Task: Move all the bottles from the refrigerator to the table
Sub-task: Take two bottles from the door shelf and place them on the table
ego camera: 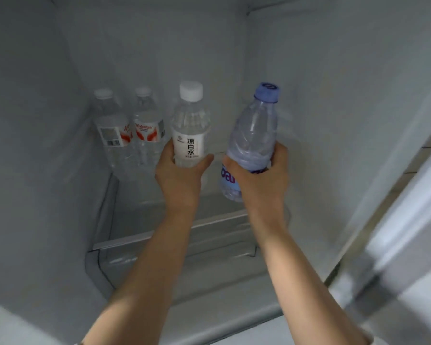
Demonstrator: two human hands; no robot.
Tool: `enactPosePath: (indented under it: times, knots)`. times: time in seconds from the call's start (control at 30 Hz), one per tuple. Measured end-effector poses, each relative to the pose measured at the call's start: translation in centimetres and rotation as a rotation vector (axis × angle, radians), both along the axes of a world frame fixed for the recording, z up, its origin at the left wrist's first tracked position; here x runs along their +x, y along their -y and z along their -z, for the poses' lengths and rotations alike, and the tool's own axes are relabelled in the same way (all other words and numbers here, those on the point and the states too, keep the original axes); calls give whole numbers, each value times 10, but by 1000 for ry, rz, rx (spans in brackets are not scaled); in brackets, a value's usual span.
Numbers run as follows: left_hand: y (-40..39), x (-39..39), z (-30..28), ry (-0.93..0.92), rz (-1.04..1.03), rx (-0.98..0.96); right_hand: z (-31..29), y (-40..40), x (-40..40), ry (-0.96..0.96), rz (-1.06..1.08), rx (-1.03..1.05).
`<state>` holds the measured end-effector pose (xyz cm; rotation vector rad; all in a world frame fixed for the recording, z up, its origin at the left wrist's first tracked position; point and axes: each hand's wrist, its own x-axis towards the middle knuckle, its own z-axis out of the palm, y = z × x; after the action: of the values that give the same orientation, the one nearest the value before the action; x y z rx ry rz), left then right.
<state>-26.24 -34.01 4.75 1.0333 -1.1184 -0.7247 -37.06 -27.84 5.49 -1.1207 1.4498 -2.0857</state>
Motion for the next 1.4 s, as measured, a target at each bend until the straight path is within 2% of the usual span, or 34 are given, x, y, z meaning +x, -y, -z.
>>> enactPosePath:
  times: [0.2, 0.33, 0.63, 0.93, 1.1, 1.4]
  knots:
    - [-72, 37, 3, -20, 136, -17, 4, -75, 45, -33, 114, -34]
    - [-128, 64, 14, 0, 245, 29, 19, -136, 74, -37, 198, 29]
    - [-239, 91, 61, 178, 442, 157, 63, -273, 98, 0, 325, 230]
    - [-354, 63, 118, 383, 726, 212, 124, -418, 72, 11, 479, 447]
    - [-447, 20, 166, 453, 891, 365, 168, -526, 52, 87, 582, 579]
    - [-630, -56, 224, 631, 1213, 476, 212, -720, 10, 198, 769, 815]
